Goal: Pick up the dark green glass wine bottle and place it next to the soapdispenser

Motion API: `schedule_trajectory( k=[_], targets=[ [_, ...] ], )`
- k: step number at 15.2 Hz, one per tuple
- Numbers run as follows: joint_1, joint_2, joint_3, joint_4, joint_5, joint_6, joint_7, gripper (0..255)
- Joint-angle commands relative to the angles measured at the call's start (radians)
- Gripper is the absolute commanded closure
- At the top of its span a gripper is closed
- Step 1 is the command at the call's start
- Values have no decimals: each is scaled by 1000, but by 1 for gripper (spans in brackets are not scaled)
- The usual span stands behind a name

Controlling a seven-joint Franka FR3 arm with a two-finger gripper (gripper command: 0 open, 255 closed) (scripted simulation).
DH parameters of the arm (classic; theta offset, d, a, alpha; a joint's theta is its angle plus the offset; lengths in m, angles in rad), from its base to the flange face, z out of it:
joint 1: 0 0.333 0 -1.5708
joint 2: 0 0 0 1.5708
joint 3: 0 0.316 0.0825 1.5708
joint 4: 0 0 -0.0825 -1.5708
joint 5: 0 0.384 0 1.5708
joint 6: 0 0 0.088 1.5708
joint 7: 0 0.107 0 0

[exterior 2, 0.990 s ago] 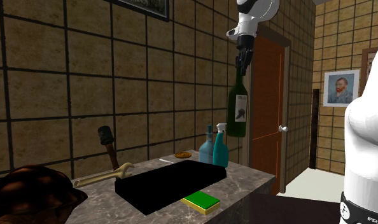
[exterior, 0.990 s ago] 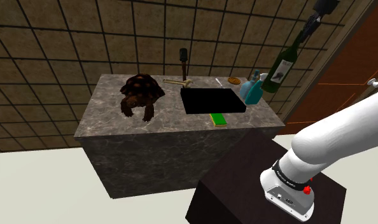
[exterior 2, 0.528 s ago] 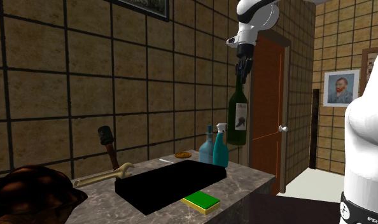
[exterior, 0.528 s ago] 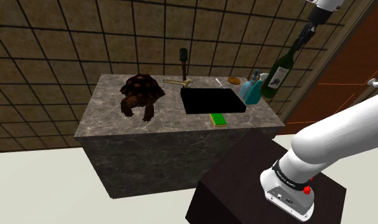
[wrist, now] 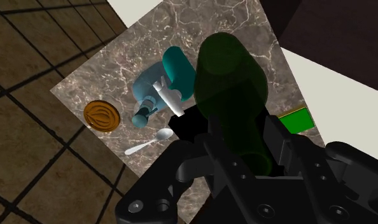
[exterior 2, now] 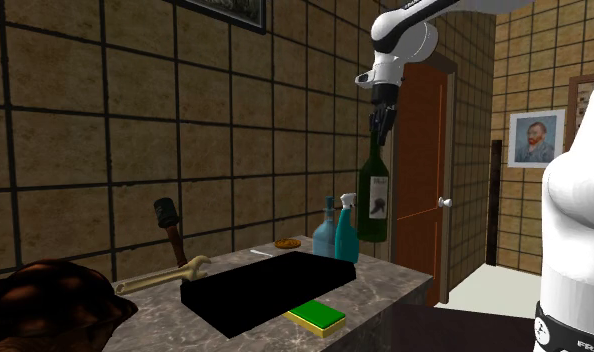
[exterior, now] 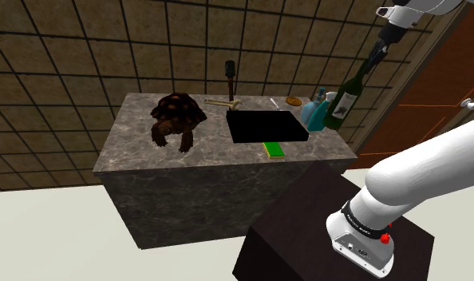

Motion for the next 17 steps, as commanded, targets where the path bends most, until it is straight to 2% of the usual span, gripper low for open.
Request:
schedule_trajectory(
  k=[1, 17],
  targets=[
    [-2, -2, -4, -31, -2, 30, -3, 255],
    [-7, 23, -31, -224, 0, 246, -23, 255]
  ],
)
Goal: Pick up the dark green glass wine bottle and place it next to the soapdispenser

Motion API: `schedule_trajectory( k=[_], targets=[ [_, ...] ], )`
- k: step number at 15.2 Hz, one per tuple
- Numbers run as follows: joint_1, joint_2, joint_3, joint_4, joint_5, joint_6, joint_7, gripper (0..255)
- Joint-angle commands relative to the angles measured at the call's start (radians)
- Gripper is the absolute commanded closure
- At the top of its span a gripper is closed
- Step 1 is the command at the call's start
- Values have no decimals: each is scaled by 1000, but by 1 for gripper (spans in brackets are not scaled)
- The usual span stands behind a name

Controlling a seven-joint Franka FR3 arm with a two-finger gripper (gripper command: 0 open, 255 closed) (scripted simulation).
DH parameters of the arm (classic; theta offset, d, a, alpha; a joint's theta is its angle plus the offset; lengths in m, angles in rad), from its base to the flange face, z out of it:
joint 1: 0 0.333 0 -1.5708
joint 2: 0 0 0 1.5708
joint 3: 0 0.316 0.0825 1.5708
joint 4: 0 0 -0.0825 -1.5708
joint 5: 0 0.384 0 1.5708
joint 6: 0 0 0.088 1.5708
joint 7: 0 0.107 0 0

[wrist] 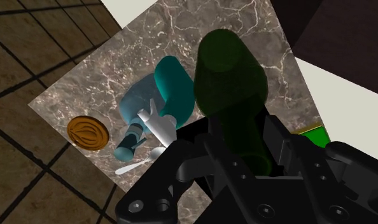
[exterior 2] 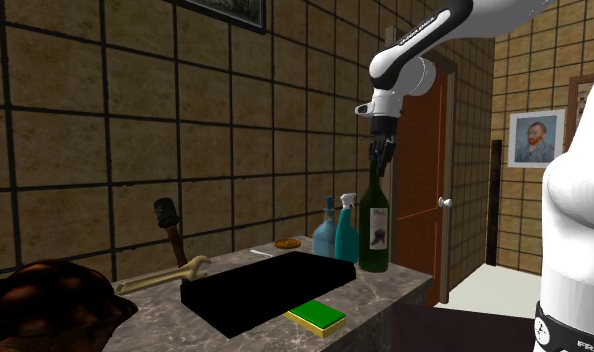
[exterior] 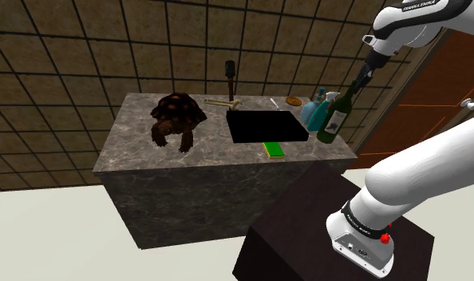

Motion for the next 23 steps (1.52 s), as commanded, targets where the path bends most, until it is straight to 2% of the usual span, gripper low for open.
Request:
schedule_trajectory(
  k=[1, 10, 11, 16, 20, 23],
  targets=[
    [-1, 4, -4, -23, 1, 28, -4, 255],
    [-1, 9, -8, -36, 3, 46, -7, 255],
    [-1, 9, -7, -36, 2, 46, -7, 0],
    [-1, 9, -7, -36, 3, 46, -7, 0],
    [-5, -30, 10, 59, -11, -84, 5, 0],
    [-6, -30, 10, 59, -11, -84, 5, 0]
  ],
)
